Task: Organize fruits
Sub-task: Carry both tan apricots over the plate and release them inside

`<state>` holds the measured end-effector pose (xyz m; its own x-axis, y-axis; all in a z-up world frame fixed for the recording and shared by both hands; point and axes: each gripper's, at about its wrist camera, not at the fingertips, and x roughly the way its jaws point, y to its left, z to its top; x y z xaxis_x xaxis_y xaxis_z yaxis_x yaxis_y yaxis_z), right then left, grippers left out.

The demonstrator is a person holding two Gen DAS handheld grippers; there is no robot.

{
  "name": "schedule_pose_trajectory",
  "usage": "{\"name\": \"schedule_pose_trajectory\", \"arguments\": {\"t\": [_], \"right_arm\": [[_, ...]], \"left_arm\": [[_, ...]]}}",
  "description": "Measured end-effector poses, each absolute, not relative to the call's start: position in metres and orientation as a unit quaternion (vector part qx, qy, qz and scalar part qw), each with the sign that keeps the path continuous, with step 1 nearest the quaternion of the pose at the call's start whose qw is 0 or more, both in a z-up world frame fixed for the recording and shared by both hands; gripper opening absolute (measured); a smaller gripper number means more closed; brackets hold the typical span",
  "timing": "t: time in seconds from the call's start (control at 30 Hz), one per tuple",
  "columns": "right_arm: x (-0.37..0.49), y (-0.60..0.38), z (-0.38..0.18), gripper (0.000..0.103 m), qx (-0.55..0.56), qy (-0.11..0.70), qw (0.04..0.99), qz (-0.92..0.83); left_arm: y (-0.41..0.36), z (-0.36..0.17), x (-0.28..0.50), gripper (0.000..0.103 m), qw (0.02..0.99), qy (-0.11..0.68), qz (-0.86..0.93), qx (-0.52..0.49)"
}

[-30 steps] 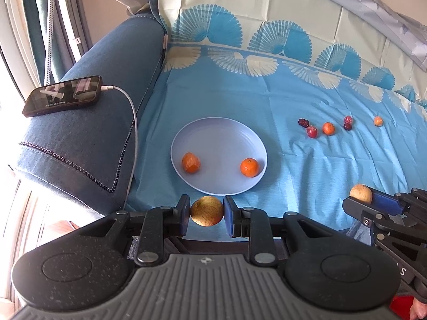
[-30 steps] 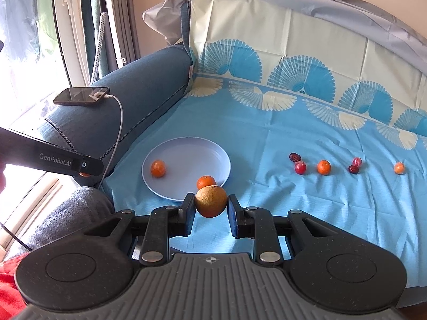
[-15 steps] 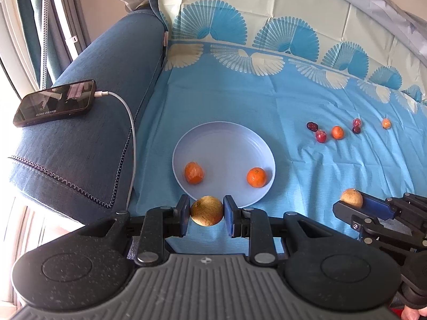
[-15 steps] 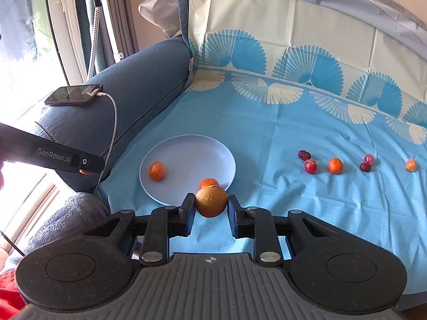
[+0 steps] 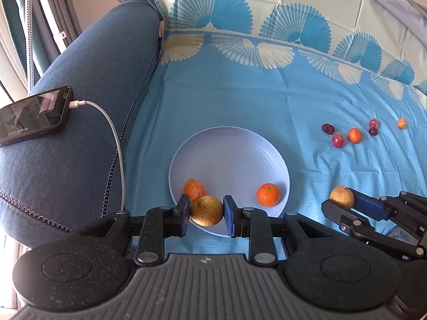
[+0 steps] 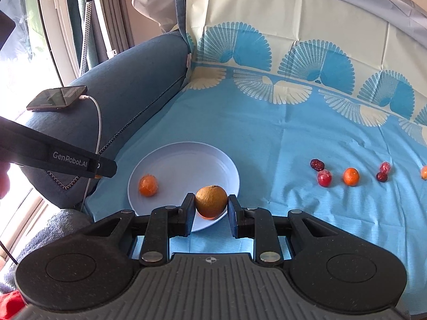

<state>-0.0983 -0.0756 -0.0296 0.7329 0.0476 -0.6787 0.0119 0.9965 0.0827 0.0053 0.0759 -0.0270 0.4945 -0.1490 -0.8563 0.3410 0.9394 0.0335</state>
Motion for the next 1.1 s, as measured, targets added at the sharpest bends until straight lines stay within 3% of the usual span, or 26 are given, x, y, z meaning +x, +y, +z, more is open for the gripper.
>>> {"name": "schedule_pose_trajectory", "arguments": {"t": [0.73, 0.97, 1.03, 1.07, 1.1], "right_arm": [[-0.006, -0.073, -0.094, 0.027, 0.023, 0.415, 0.909, 0.028], [0.007, -0.072, -0.11, 0.027, 0.008, 0.426, 0.904, 0.031], [0.008, -0.072, -0.11, 0.03, 0.01, 0.426, 0.904, 0.032], [0.008, -0.072, -0.108, 0.035, 0.012, 0.425, 0.905, 0.03], [0.006, -0.073, -0.105, 0.051, 0.015, 0.423, 0.906, 0.033]], "left_arm": [[0.053, -0.115, 0.089, 0.029, 0.829, 0.533, -0.115, 0.126], [0.048, -0.119, 0.093, 0.031, 0.834, 0.521, -0.118, 0.135], [0.049, -0.118, 0.095, 0.053, 0.833, 0.525, -0.124, 0.124], [0.051, -0.114, 0.095, 0.082, 0.836, 0.522, -0.121, 0.118], [0.053, -0.11, 0.093, 0.098, 0.843, 0.513, -0.115, 0.113]]}}
